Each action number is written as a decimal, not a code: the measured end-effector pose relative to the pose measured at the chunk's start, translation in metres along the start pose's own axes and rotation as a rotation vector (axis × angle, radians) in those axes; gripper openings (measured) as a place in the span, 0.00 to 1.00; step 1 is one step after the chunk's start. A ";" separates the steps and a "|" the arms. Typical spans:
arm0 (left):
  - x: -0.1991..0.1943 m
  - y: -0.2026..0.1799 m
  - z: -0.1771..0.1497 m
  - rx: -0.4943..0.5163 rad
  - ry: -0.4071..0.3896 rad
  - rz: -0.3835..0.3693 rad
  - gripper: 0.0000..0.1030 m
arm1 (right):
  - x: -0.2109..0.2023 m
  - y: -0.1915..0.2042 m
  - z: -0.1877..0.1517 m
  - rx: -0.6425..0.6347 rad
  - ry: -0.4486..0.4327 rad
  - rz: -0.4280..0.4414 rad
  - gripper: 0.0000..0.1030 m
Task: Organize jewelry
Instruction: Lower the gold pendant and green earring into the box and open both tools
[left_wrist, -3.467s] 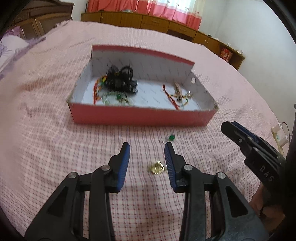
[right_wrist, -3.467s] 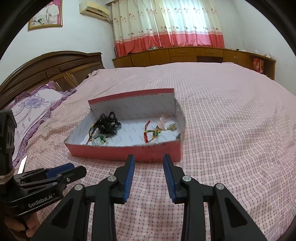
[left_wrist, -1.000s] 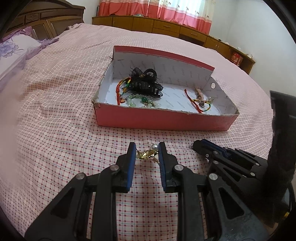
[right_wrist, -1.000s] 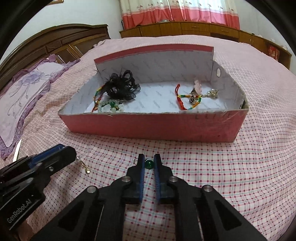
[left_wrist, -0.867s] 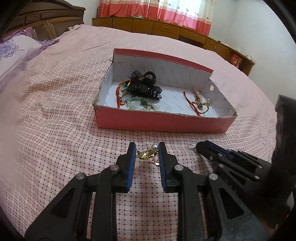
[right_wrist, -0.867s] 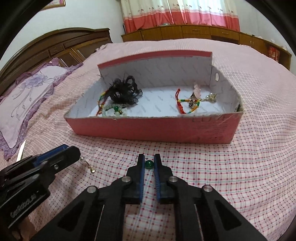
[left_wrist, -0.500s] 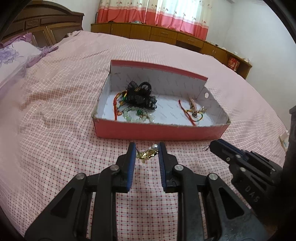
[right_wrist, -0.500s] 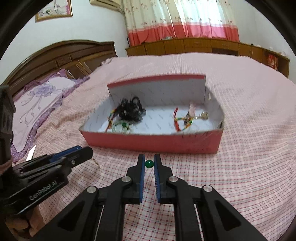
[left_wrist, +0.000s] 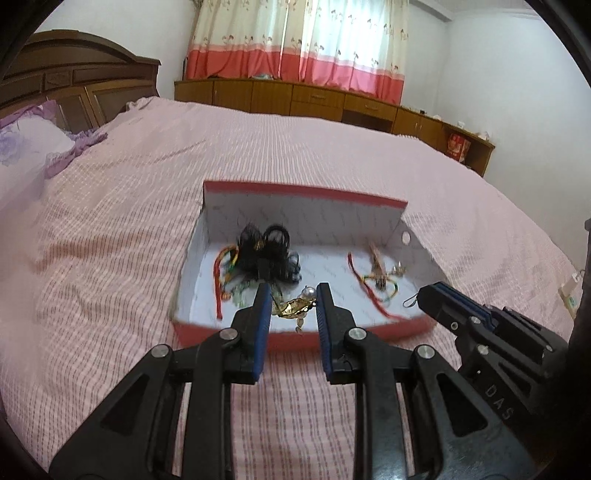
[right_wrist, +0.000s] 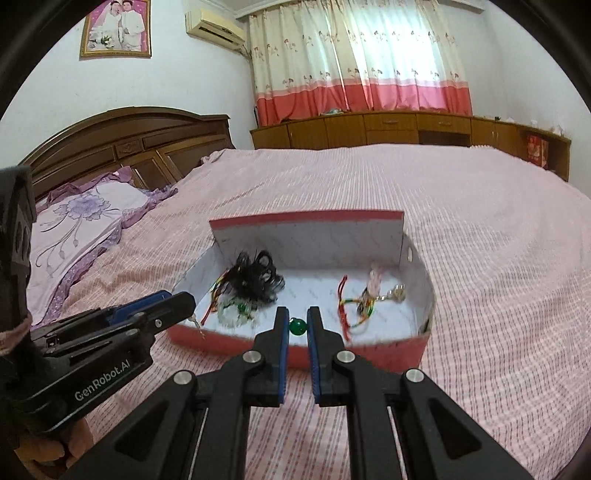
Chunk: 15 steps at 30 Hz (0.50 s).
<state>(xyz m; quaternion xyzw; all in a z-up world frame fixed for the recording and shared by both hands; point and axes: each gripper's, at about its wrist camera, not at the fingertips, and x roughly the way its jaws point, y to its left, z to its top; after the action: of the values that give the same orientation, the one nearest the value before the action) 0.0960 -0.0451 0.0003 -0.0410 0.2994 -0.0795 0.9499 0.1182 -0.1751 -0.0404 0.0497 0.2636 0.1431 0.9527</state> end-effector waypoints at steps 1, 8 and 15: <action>0.001 0.000 0.002 0.001 -0.010 0.002 0.15 | 0.003 0.000 0.003 -0.001 -0.005 -0.002 0.11; 0.016 0.001 0.015 0.019 -0.112 0.038 0.15 | 0.022 0.000 0.016 -0.024 -0.070 -0.036 0.11; 0.040 0.008 0.019 0.000 -0.105 0.060 0.15 | 0.046 -0.004 0.018 -0.033 -0.066 -0.057 0.11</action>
<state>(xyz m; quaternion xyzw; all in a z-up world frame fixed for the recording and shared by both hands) 0.1403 -0.0439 -0.0070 -0.0361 0.2502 -0.0487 0.9663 0.1664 -0.1653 -0.0479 0.0312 0.2309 0.1183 0.9653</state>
